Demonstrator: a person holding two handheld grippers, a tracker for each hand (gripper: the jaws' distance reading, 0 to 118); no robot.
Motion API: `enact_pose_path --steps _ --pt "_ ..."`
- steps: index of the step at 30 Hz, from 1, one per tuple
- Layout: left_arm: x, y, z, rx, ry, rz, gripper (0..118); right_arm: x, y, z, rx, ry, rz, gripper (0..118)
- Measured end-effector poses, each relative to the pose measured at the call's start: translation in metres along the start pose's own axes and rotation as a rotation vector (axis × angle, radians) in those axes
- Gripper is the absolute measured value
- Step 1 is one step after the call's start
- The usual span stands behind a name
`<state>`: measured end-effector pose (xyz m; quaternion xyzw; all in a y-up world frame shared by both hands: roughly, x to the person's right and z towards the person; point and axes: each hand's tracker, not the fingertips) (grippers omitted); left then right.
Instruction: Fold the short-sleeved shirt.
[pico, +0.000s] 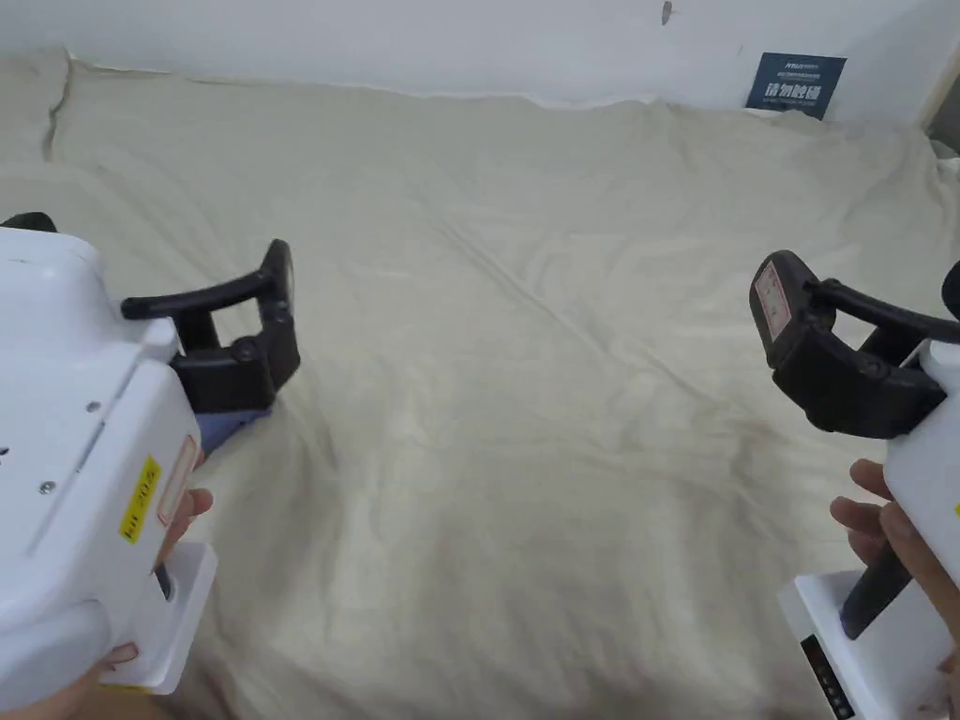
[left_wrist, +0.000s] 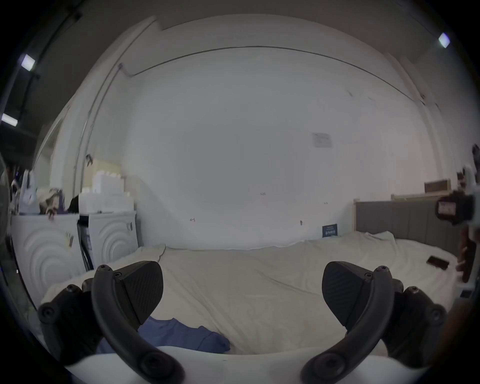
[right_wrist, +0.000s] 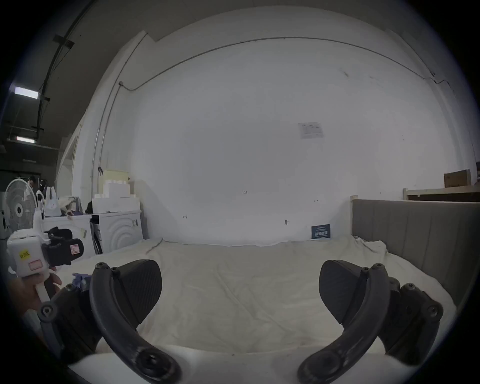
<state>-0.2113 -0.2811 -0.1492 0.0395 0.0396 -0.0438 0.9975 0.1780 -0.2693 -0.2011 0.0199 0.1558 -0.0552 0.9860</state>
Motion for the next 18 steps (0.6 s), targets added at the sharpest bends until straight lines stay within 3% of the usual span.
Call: enact_pose_path --steps 2,5,8,13,18 --pt "0.002 0.002 -0.001 -0.01 0.008 0.052 118 -0.005 -0.002 0.001 -0.021 -0.09 0.061 118" --pt "0.001 0.004 -0.001 -0.01 -0.021 0.177 118 -0.005 -0.008 0.003 -0.009 -0.079 0.036 118" --pt "0.004 0.007 -0.003 0.004 0.047 0.146 118 -0.009 -0.012 0.005 0.0 -0.065 0.027 118" --pt "0.007 0.011 -0.004 0.008 0.042 0.13 118 -0.018 -0.01 0.009 0.035 -0.068 0.114 118" --pt "0.01 0.014 -0.004 0.011 0.033 0.141 118 -0.022 -0.007 0.007 0.04 -0.059 0.105 118"
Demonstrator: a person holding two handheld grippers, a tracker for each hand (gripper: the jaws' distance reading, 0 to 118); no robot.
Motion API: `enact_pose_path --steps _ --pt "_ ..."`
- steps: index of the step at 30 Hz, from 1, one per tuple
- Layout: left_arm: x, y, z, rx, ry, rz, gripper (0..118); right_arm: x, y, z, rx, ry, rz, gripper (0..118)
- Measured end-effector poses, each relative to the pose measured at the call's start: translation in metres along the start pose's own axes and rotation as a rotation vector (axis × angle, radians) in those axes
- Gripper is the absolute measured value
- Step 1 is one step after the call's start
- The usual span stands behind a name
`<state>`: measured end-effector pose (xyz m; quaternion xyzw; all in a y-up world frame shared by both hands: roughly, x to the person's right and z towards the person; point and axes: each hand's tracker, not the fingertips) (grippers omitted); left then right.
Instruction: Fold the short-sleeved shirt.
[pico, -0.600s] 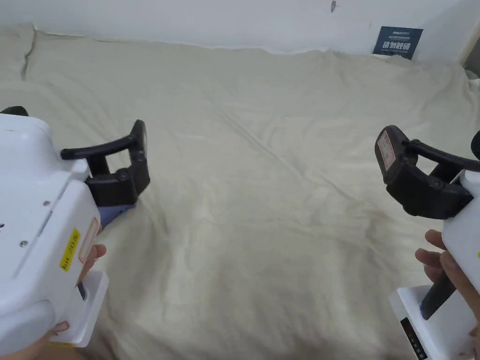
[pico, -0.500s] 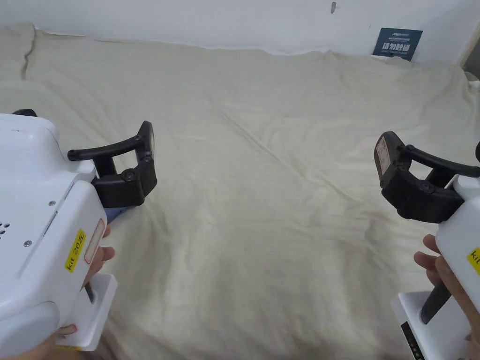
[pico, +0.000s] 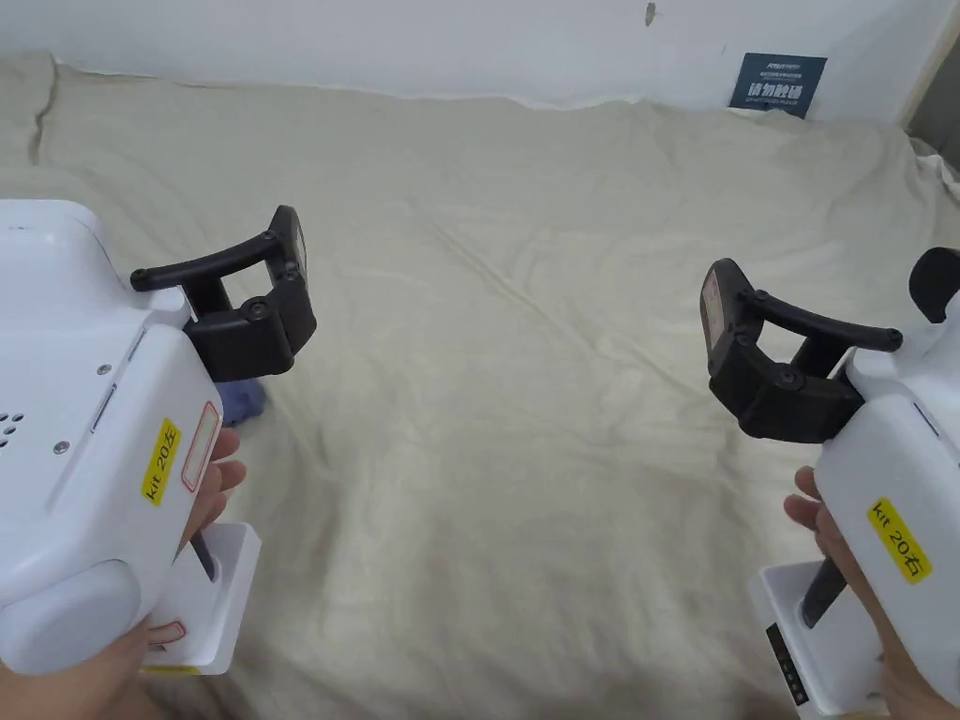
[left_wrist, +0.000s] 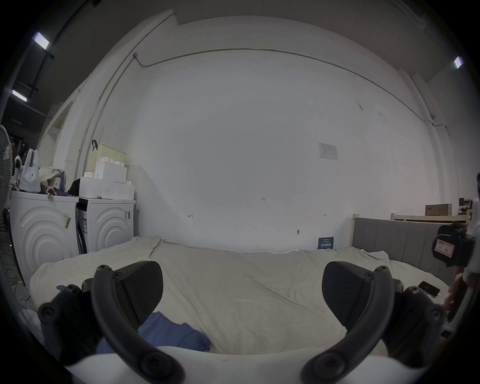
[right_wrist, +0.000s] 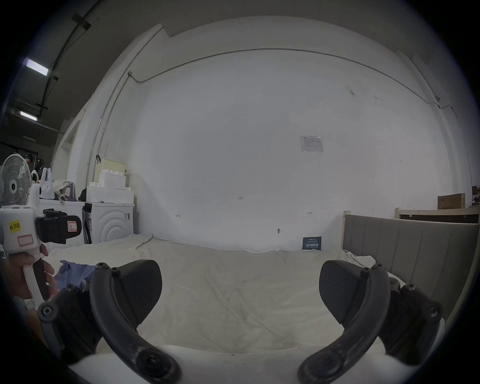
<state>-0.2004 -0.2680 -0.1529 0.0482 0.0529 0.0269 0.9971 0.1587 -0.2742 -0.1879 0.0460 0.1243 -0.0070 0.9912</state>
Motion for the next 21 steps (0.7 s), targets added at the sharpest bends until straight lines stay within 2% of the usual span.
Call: enact_pose_path --steps 6,16,18,19,20,21 --pt "0.002 0.002 -0.001 -0.002 0.011 -0.008 118 -0.001 0.001 0.0 0.0 -0.01 0.015 118" --pt "0.001 0.003 -0.001 -0.025 -0.003 -0.022 118 0.008 0.003 0.0 -0.01 -0.077 -0.051 118" --pt "0.003 0.004 -0.001 -0.034 0.006 -0.026 118 0.008 0.003 0.001 -0.017 -0.118 -0.056 118" --pt "0.003 0.005 0.0 -0.042 0.001 -0.029 115 0.008 0.003 0.002 -0.009 -0.122 -0.061 110" --pt "0.004 0.005 0.001 -0.042 0.002 -0.032 106 0.009 0.004 0.003 -0.007 -0.11 -0.068 89" --pt "0.004 0.006 0.001 -0.034 -0.001 -0.032 68 0.008 0.004 0.001 -0.004 -0.112 -0.071 41"
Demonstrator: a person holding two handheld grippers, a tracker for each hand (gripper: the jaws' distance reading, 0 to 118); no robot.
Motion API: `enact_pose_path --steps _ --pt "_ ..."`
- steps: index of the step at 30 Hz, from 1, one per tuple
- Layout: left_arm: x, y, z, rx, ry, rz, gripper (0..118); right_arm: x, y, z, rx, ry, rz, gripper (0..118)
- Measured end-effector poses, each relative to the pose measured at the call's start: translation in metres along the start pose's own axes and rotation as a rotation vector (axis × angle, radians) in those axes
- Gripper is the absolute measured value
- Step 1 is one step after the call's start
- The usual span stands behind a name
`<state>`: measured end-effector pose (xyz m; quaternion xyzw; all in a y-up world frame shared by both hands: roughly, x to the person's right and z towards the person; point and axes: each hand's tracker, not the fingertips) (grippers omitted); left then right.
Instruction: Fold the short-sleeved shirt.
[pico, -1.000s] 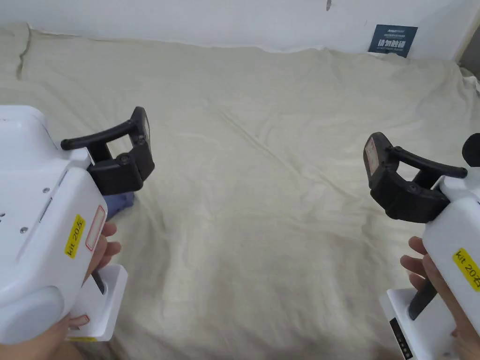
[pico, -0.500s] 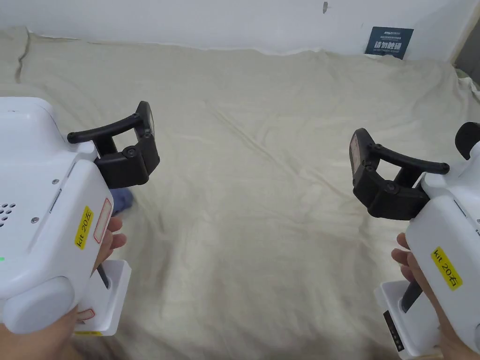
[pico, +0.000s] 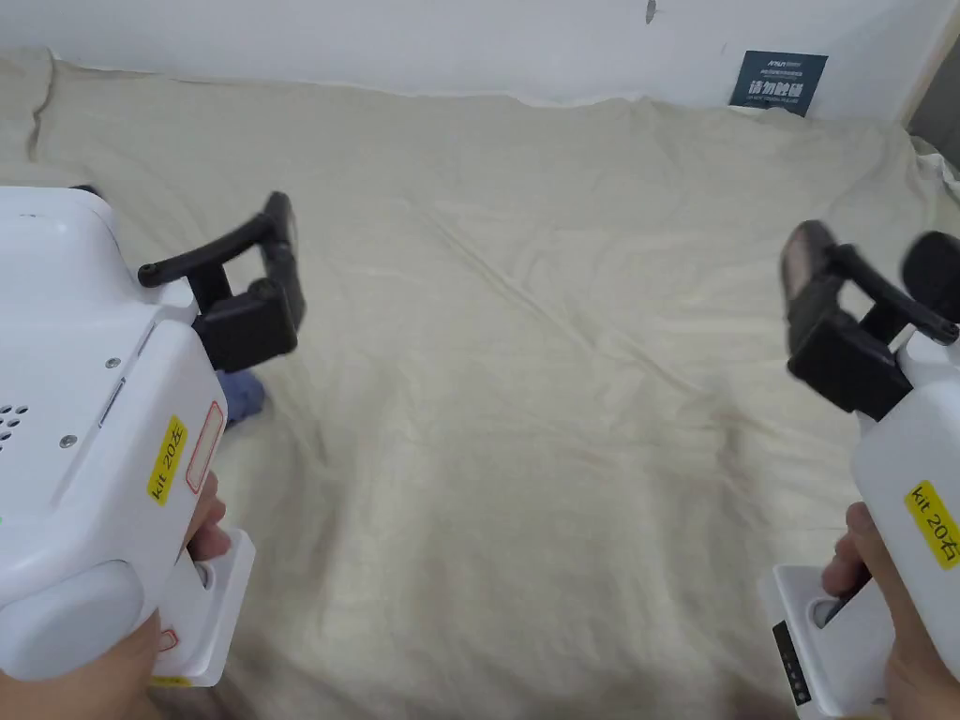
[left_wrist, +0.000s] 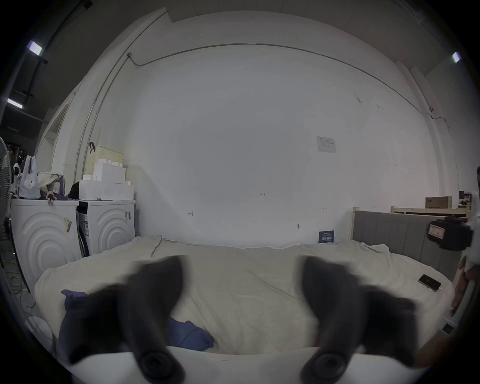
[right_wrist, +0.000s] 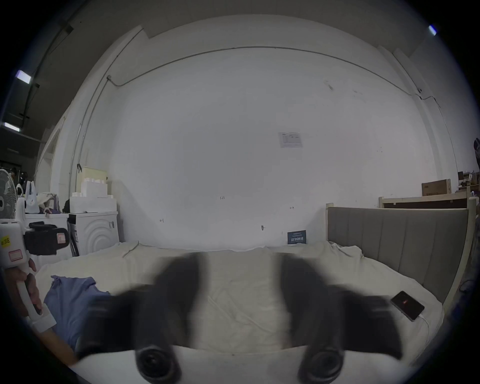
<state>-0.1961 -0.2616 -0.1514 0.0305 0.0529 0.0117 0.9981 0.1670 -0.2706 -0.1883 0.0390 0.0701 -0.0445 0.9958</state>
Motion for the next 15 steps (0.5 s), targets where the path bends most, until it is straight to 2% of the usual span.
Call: enact_pose_path --steps 1,2,3,5,10,12,15 --pt "0.001 0.001 0.0 0.008 0.005 -0.006 18 0.0 0.0 -0.003 -0.009 -0.023 0.005 2" --pt "0.003 0.002 -0.003 -0.005 0.037 -0.033 0 0.0 -0.001 -0.006 -0.027 -0.06 0.023 0" --pt "0.003 0.001 -0.005 -0.036 0.073 -0.059 0 0.002 -0.002 -0.005 -0.03 -0.061 0.004 0" --pt "-0.003 0.002 -0.007 -0.057 -0.05 0.012 0 0.006 -0.002 -0.007 -0.051 -0.02 -0.006 0" --pt "-0.004 0.001 -0.008 -0.046 -0.008 -0.025 0 0.0 -0.005 -0.003 -0.057 -0.018 0.051 0" --pt "-0.01 0.002 -0.012 -0.065 -0.056 -0.003 0 -0.004 -0.004 -0.004 -0.081 0.007 0.061 0" --pt "-0.02 0.004 -0.012 -0.073 -0.024 -0.056 0 -0.013 -0.01 -0.007 -0.093 0.059 0.052 0"
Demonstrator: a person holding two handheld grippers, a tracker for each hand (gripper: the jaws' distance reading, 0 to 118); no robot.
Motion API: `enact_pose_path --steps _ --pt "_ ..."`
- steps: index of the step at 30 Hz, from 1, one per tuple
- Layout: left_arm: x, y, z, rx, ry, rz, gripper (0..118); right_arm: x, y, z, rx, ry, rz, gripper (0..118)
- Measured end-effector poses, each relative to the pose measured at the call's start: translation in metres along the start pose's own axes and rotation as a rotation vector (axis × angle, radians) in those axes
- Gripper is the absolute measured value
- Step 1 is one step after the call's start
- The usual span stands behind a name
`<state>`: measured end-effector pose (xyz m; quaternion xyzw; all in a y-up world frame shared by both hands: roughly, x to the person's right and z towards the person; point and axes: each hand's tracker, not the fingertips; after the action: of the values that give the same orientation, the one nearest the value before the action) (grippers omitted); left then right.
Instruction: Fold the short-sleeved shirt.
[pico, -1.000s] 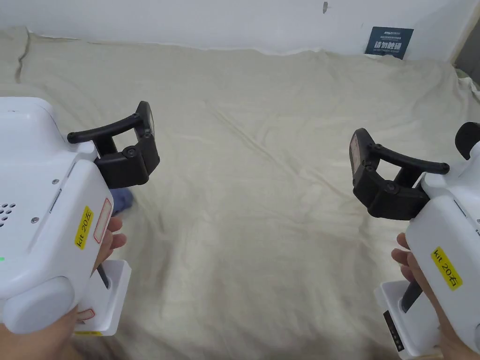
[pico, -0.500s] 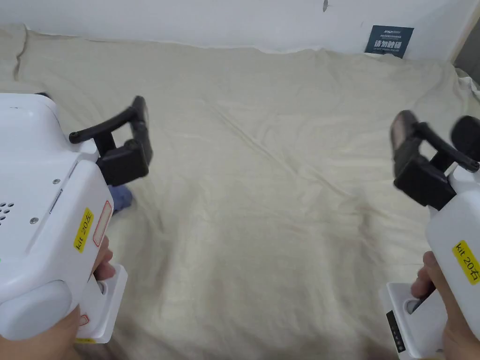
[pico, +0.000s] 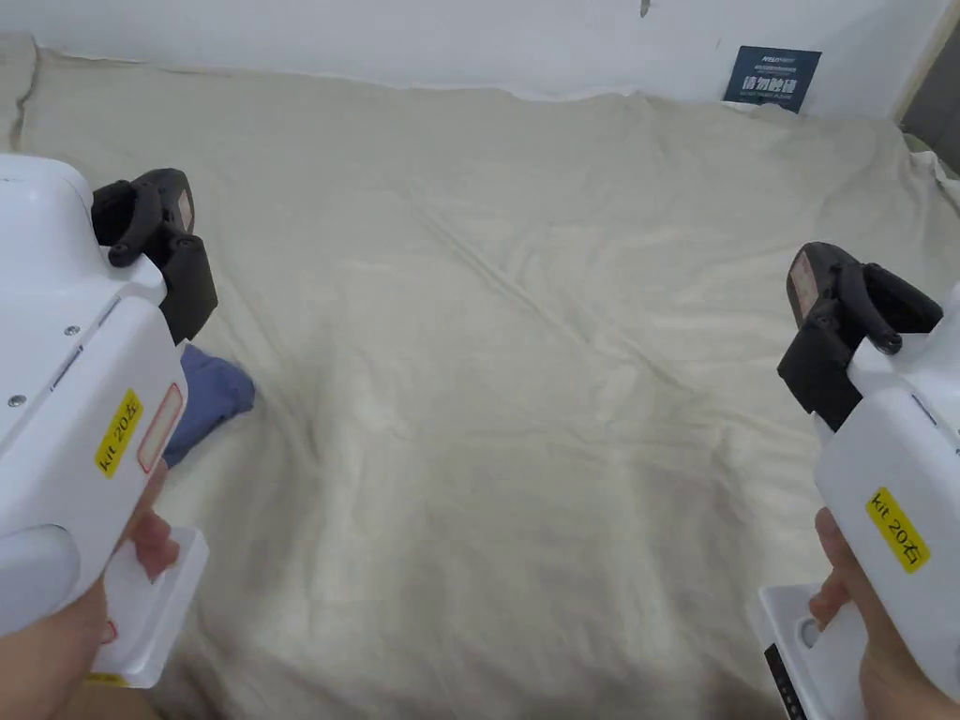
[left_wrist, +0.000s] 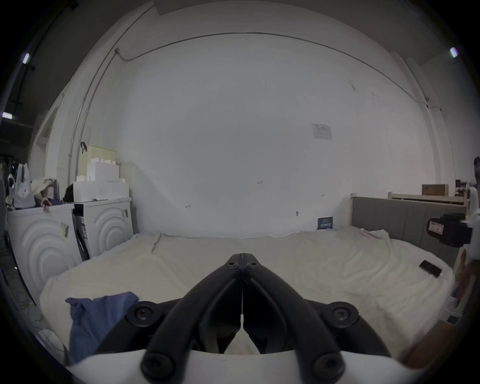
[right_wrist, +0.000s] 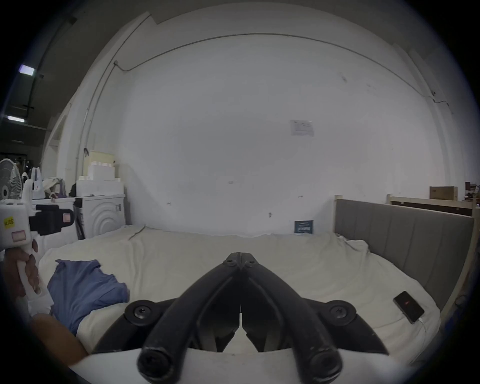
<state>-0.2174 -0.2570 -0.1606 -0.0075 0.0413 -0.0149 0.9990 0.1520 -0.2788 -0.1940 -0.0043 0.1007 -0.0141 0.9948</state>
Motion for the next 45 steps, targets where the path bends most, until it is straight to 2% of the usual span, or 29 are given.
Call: enact_pose_path --steps 3,6,12,15,17,20,21,22,23,24,25,26,29,32,35,38,40,43,45 --pt "-0.034 0.003 0.01 0.002 0.044 -0.017 0 -0.028 -0.009 -0.013 -0.034 0.058 0.005 0" --pt "-0.084 -0.001 0.034 -0.031 0.171 -0.11 0 -0.072 -0.022 -0.031 -0.106 0.203 -0.013 0" --pt "-0.179 -0.05 0.099 -0.261 0.375 -0.11 0 -0.159 -0.047 -0.045 -0.165 0.446 0.004 0" --pt "-0.198 -0.08 0.112 -0.366 0.352 -0.112 0 -0.185 -0.056 -0.046 -0.189 0.517 0.024 0" --pt "-0.206 -0.098 0.105 -0.435 0.321 -0.101 0 -0.196 -0.061 -0.047 -0.196 0.524 0.04 0" --pt "-0.22 -0.115 0.078 -0.477 0.228 -0.014 0 -0.203 -0.065 -0.051 -0.225 0.549 0.047 0" --pt "-0.231 -0.124 0.065 -0.505 0.197 -0.006 11 -0.204 -0.065 -0.052 -0.23 0.547 0.054 0" --pt "-0.238 -0.133 0.048 -0.518 0.181 -0.006 44 -0.205 -0.066 -0.054 -0.235 0.545 0.065 0" --pt "-0.246 -0.14 0.03 -0.535 0.186 -0.018 86 -0.205 -0.067 -0.055 -0.238 0.539 0.076 0" --pt "-0.258 -0.15 0.008 -0.619 0.141 0.0 118 -0.204 -0.068 -0.058 -0.239 0.523 0.086 0" --pt "-0.269 -0.16 -0.01 -0.697 0.112 0.016 116 -0.203 -0.068 -0.059 -0.247 0.516 0.088 0" --pt "-0.277 -0.169 -0.023 -0.676 0.066 0.094 117 -0.2 -0.068 -0.061 -0.256 0.514 0.087 0" --pt "-0.304 -0.188 -0.083 -0.862 0.181 0.027 117 -0.194 -0.07 -0.065 -0.268 0.484 0.099 0" --pt "-0.326 -0.203 -0.127 -0.939 0.239 0.004 117 -0.189 -0.072 -0.071 -0.282 0.453 0.117 0" --pt "-0.351 -0.216 -0.164 -1.003 0.274 0.129 117 -0.184 -0.077 -0.078 -0.304 0.432 0.113 0" --pt "-0.361 -0.24 -0.18 -1.076 0.22 0.162 117 -0.184 -0.081 -0.085 -0.324 0.416 0.108 0" --pt "-0.369 -0.24 -0.183 -1.06 0.242 0.2 118 -0.186 -0.084 -0.088 -0.334 0.407 0.107 0" --pt "-0.341 -0.224 -0.166 -1.071 0.256 0.181 117 -0.188 -0.087 -0.091 -0.351 0.411 0.107 0" --pt "-0.34 -0.219 -0.163 -1.058 0.267 0.189 108 -0.189 -0.088 -0.09 -0.346 0.412 0.106 0"
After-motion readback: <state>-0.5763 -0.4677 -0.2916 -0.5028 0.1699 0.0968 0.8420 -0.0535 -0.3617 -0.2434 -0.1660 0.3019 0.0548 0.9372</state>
